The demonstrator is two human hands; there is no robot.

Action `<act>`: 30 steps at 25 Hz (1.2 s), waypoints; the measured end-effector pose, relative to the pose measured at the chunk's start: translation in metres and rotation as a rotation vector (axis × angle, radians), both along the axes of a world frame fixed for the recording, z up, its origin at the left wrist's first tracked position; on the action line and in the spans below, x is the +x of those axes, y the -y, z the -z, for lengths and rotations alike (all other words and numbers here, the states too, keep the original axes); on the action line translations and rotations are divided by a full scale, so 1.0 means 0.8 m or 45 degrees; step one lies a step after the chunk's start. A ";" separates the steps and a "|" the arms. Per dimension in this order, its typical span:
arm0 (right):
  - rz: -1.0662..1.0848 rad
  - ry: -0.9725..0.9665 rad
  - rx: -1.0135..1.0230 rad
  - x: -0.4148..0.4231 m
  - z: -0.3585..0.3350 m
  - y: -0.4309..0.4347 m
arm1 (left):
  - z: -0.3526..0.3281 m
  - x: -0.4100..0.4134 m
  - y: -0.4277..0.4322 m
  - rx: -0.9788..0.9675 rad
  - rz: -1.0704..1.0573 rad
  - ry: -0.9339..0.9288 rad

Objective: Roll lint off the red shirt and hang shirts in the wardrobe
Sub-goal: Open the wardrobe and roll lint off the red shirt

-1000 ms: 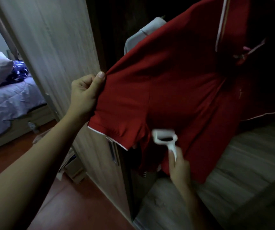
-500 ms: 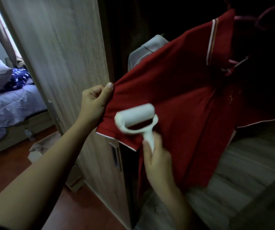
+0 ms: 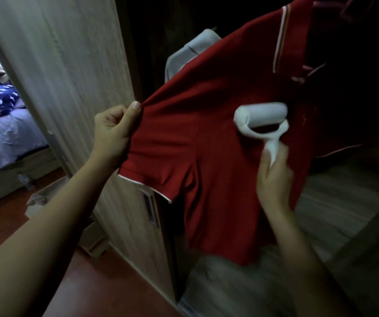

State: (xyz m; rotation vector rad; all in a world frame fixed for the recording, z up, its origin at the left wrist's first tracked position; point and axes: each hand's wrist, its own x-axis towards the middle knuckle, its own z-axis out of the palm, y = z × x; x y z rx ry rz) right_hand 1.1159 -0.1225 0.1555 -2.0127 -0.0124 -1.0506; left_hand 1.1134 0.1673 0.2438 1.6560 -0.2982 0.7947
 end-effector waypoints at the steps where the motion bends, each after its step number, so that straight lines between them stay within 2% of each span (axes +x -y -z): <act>1: -0.012 -0.082 -0.025 0.003 0.038 -0.004 | 0.000 0.000 0.000 0.002 -0.002 0.006; 6: -0.124 -0.676 -0.142 0.002 0.233 -0.024 | 0.005 0.006 -0.003 0.028 -0.038 0.011; 8: -0.084 -0.954 -0.061 -0.001 0.269 -0.009 | 0.006 0.007 -0.007 0.017 -0.039 0.003; 9: -0.051 -0.966 0.019 0.002 0.271 0.003 | 0.007 0.007 -0.009 0.012 -0.042 0.002; 11: 0.004 -0.780 0.152 0.010 0.245 0.032 | 0.008 0.008 -0.008 0.010 -0.045 0.007; 16: 0.097 -0.204 0.248 0.042 0.050 0.107 | 0.006 0.003 -0.002 0.016 -0.041 0.024; 19: 0.087 -0.014 0.328 0.051 -0.029 0.117 | 0.004 0.001 0.000 0.022 -0.032 0.019; 21: 0.029 -0.044 0.315 0.052 -0.008 0.096 | 0.003 -0.001 0.002 0.012 -0.032 0.011; 23: -0.084 -0.191 0.294 0.040 0.065 0.060 | 0.002 -0.002 0.004 0.005 -0.040 0.001; 26: -0.238 -0.649 0.213 -0.011 0.209 0.009 | 0.001 -0.003 0.003 -0.010 -0.048 -0.021; 28: -0.334 -0.925 0.154 -0.049 0.270 -0.012 | 0.001 -0.002 0.002 -0.018 -0.043 -0.028; 30: -0.338 -0.907 0.134 -0.058 0.272 -0.019 | 0.001 -0.002 0.000 -0.008 -0.050 -0.041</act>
